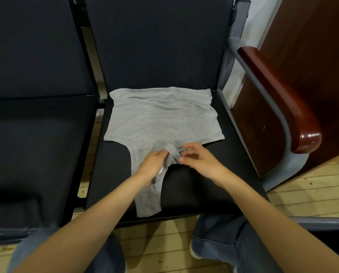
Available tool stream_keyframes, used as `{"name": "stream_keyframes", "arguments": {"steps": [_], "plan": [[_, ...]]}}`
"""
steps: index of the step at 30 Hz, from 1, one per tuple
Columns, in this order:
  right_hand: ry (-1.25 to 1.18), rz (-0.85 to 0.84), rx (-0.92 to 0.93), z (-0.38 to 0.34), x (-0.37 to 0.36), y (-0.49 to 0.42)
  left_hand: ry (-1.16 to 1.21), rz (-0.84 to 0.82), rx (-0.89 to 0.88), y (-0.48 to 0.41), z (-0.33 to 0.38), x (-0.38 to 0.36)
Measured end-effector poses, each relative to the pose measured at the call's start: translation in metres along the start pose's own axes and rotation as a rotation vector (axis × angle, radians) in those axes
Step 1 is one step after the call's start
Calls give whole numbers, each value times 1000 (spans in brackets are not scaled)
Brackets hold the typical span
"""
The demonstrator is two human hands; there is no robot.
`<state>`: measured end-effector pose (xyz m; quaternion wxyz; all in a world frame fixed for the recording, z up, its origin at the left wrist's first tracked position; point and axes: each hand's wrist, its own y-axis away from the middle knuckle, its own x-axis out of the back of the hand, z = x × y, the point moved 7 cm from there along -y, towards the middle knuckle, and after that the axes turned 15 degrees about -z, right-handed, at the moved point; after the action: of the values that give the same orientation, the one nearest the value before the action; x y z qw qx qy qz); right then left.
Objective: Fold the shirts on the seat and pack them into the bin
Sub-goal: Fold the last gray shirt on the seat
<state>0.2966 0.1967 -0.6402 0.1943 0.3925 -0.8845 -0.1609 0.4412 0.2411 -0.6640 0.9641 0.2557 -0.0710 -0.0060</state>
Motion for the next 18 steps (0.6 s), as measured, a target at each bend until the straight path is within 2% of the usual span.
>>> {"name": "stream_keyframes", "arguments": {"steps": [2,6,8,10,11,13,14,16,18], "plan": [[224,14,23,0,-4,-3,-18,-43,37,1,1,-2],[312,102,99,-8,-1,-1,-142,-174,-20,5,2,-3],[345,170,144,-18,8,8,-352,-128,-112,12,0,7],[294,210,158,-25,23,21,-698,-93,-166,26,-9,14],[260,213,129,-23,28,28,-859,-98,-187,35,-15,13],[247,178,-48,-6,30,46,-1070,-109,-295,53,-27,8],[330,130,-177,7,26,55,-1089,-99,-335,62,-33,8],[644,2,-406,33,14,71,-1038,-32,-326,80,-43,8],[768,21,-450,42,9,80,-1015,71,-301,98,-50,5]]}}
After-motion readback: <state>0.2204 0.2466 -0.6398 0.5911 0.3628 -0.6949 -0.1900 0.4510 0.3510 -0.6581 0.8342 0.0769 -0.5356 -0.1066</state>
